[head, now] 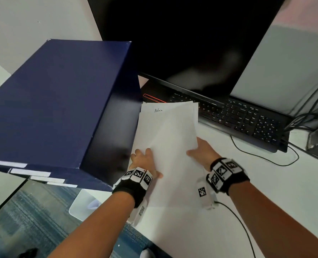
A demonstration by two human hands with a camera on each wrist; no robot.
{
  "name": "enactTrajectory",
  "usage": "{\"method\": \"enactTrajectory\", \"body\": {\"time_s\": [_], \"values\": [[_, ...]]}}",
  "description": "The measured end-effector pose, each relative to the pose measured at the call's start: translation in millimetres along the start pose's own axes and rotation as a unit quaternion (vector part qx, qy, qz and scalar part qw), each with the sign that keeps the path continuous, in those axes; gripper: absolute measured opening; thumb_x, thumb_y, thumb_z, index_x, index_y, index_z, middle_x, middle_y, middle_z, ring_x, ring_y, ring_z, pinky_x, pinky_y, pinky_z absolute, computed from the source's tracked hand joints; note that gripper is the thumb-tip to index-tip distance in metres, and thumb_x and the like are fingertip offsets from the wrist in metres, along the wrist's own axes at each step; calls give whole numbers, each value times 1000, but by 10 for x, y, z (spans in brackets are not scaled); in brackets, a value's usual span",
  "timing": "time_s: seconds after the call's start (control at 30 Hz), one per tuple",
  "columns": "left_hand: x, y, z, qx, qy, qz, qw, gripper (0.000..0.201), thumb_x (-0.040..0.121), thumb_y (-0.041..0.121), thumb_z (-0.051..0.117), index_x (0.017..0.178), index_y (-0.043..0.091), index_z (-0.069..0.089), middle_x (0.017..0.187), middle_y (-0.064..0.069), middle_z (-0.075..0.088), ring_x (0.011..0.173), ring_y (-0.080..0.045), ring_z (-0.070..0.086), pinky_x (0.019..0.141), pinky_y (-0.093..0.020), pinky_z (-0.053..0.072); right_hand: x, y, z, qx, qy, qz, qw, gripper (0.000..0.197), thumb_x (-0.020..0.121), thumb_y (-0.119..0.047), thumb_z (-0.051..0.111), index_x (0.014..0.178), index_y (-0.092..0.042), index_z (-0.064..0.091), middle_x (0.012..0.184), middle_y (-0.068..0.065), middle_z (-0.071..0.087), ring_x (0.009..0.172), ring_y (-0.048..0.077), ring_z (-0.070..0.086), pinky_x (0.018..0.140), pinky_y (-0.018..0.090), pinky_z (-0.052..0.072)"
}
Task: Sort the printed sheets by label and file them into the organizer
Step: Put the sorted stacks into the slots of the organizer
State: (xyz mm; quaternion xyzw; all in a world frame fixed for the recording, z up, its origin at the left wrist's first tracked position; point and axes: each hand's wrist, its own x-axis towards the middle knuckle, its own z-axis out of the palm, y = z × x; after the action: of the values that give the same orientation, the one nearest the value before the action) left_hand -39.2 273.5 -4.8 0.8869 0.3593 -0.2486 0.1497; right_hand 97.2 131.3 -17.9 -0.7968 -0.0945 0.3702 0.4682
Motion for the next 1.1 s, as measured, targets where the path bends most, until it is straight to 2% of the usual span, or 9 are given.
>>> {"method": "enactTrajectory", "body": {"time_s": [0.13, 0.23, 0.37, 0.5, 0.67, 0.77, 0.87, 0.97, 1.1], "values": [[-64, -26, -97, -64, 3, -20, 998, 120, 58, 44, 84, 144, 23, 3, 145, -19, 19, 133, -39, 24, 99, -55, 41, -251, 96, 4, 91, 38, 22, 995, 31, 84, 7, 60, 109, -11, 62, 108, 12, 67, 94, 28, 65, 87, 38, 53], [-112, -81, -161, -232, 36, -30, 972, 133, 58, 42, 86, 147, 19, -10, 152, -16, 17, 139, -36, 21, 110, -49, 30, -406, 106, -111, 147, 52, 25, 988, 26, 84, 8, 60, 100, -13, 63, 104, 13, 68, 84, 23, 66, 72, 32, 54], [-305, -31, -254, -468, 141, -30, 872, 83, 72, 39, 76, 137, 15, 28, 129, -5, 53, 113, -25, 54, 89, -28, 43, -667, 114, -288, 200, 34, -2, 979, 32, 89, 3, 57, 119, -8, 59, 106, 12, 69, 90, 28, 67, 76, 35, 54], [-541, 39, -277, -475, 151, 63, 864, 35, 90, 24, 59, 119, 9, 47, 108, -7, 62, 89, -21, 58, 76, -25, 43, -872, 44, -286, 221, 32, -50, 974, 33, 95, -4, 51, 127, -15, 52, 114, 8, 68, 101, 26, 66, 86, 39, 53], [-807, 18, -287, -456, 238, 82, 854, 18, 91, 9, 49, 109, 5, 49, 95, -11, 60, 82, -26, 54, 74, -28, 43, -1076, -101, -232, 156, 116, -110, 975, 33, 88, -3, 56, 102, -33, 59, 110, 1, 69, 103, 23, 66, 95, 48, 51], [-983, -85, -410, -489, 318, 103, 806, 9, 89, 10, 52, 98, 9, 50, 86, -8, 62, 76, -24, 56, 64, -26, 43, -1313, -322, -267, 141, 137, -175, 965, 35, 86, -2, 58, 96, -36, 59, 106, -3, 70, 99, 18, 67, 91, 42, 53], [-1141, -114, -499, -550, 360, 152, 738, 15, 89, 8, 54, 99, 19, 50, 87, 14, 63, 77, -1, 60, 70, -11, 46, -1518, -517, -280, 152, 142, -250, 946, 34, 89, -2, 57, 101, -34, 55, 106, -10, 67, 98, 4, 65, 87, 24, 52], [-1211, -139, -498, -616, 334, 158, 696, 27, 86, 13, 60, 100, 33, 50, 103, 11, 66, 96, -5, 64, 90, -26, 50, -1608, -553, -246, 129, 116, -266, 948, 35, 91, -5, 55, 114, -30, 45, 104, -20, 61, 90, -15, 60, 82, 10, 47], [-1240, -134, -473, -634, 300, 161, 694, 31, 82, 15, 67, 100, 34, 49, 103, 7, 67, 97, -12, 65, 93, -43, 51, -1597, -443, -213, 139, 99, -245, 954, 40, 90, -4, 55, 119, -28, 41, 106, -16, 60, 90, -12, 60, 83, 17, 45]]}}
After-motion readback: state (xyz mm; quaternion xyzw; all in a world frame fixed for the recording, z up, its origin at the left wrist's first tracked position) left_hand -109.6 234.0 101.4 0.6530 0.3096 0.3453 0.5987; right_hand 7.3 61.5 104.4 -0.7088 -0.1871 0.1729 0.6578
